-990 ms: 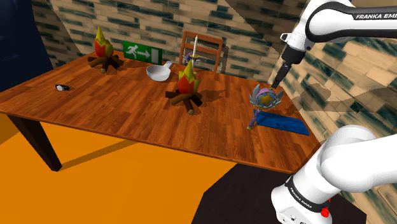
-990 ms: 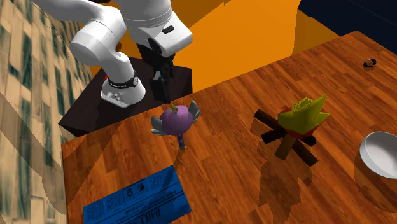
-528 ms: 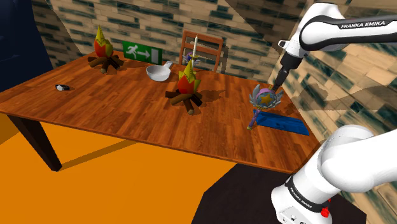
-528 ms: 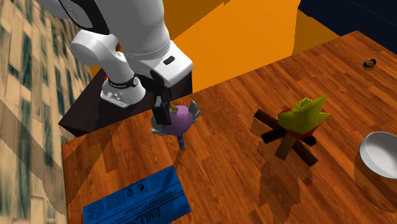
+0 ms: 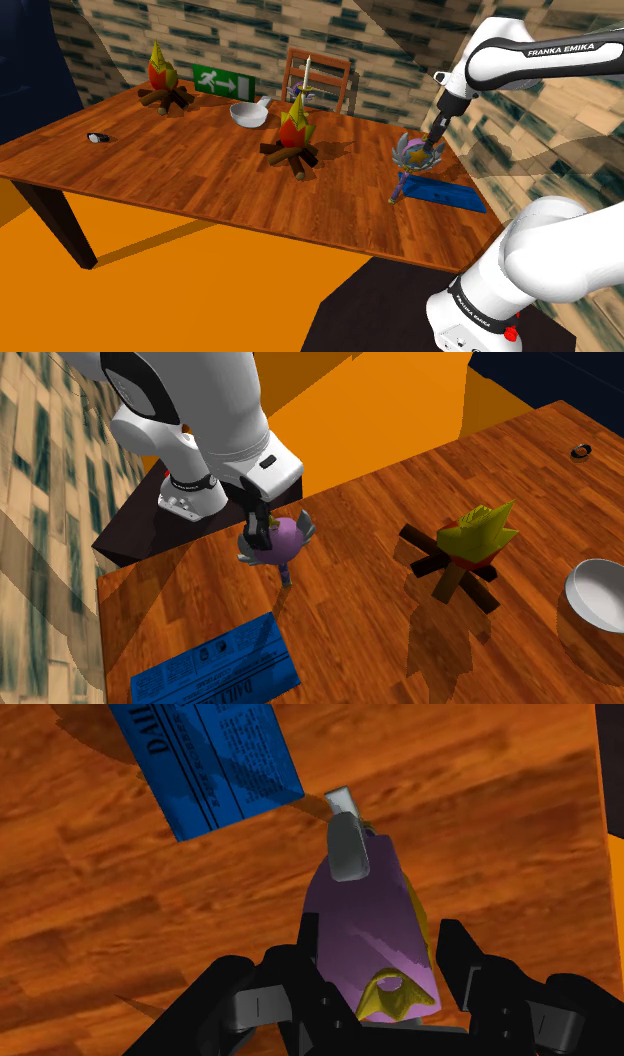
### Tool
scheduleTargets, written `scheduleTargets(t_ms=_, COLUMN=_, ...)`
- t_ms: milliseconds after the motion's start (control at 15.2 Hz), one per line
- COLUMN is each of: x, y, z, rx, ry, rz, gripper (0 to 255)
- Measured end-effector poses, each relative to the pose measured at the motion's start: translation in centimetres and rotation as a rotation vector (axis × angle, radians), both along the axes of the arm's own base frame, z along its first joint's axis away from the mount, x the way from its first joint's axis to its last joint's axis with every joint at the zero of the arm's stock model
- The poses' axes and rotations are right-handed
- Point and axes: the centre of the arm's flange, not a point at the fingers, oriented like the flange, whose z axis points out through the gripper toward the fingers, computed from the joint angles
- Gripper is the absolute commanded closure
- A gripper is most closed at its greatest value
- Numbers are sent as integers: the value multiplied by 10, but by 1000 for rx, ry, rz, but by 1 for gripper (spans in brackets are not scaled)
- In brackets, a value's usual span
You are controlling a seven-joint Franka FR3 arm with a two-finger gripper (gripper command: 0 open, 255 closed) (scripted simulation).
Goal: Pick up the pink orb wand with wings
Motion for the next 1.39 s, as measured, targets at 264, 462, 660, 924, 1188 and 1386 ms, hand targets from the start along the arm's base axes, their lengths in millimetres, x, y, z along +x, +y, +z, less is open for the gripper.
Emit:
scheduleTargets(t_ms=264, x=0, y=0, z=0, rx=-1, ry=-2, rz=0, gripper=255)
scheduleTargets(t_ms=462, x=0, y=0, z=0, rx=-1, ry=-1, rz=0, gripper=255)
scheduleTargets(t_ms=660, x=1, y=-1, z=9, rx=1, ry=3, rz=0, gripper=255)
scheduleTargets(t_ms=924, x=0, y=0, z=30, rx=1, ry=3, rz=0, gripper=255)
scheduleTargets(t_ms=1188, x=1, y=-1, z=52, rx=1, ry=3, rz=0, gripper=255)
scheduleTargets(t_ms=1386, x=-1, y=1, z=67, rx=1, ry=3, rz=0, gripper=255)
